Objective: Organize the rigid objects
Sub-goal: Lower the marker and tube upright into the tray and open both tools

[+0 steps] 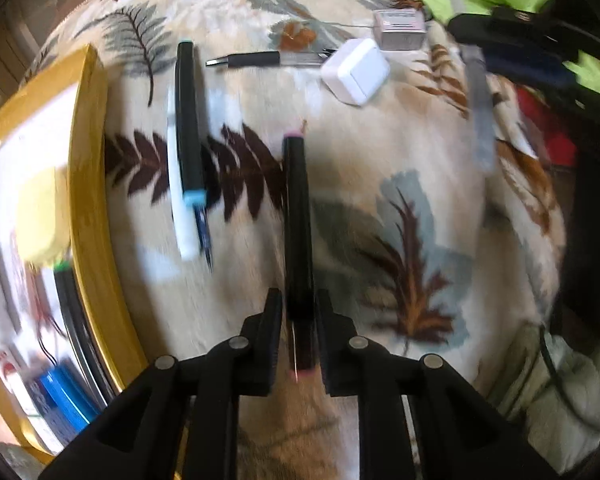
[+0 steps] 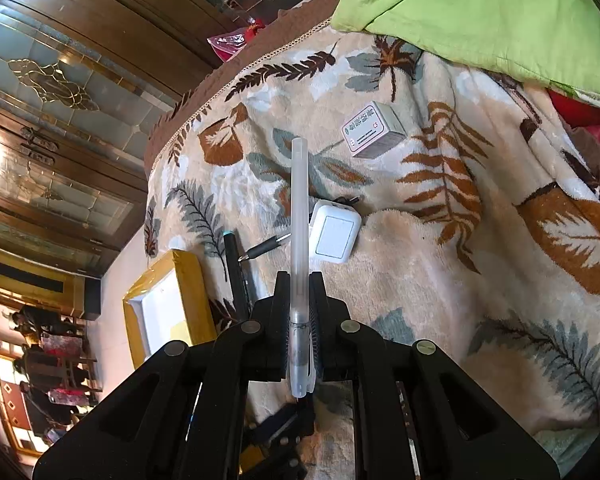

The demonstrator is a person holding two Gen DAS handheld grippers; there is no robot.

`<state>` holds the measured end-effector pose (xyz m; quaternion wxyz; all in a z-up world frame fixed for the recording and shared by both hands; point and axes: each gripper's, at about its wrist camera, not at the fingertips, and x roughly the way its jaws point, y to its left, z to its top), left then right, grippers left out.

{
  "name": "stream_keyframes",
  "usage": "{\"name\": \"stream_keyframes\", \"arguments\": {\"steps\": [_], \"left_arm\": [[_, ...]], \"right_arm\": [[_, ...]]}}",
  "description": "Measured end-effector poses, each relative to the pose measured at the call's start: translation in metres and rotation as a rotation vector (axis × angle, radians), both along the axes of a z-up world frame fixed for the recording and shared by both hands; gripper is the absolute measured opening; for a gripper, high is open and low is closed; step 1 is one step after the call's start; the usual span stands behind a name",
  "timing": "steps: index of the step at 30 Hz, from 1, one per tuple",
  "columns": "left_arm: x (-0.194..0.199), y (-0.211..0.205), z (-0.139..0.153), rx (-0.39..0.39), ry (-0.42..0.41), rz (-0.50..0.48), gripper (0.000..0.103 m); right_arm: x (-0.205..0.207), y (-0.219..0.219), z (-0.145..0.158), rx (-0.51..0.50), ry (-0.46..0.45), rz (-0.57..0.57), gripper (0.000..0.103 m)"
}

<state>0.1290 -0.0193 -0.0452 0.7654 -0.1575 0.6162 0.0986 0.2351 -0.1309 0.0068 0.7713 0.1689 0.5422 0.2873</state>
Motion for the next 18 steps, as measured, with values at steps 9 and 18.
{"name": "stream_keyframes", "arguments": {"steps": [9,18], "left_arm": [[0.019,-0.004,-0.011,0.041,0.015,0.004,0.013],[-0.052,0.049,0.047,-0.071,-0.091,0.107,0.013]], "right_arm": [[0.003,0.003,-0.004,-0.011,0.002,0.009,0.009],[-0.014,0.023,0.009,0.167,-0.034,0.146,0.009]]}}
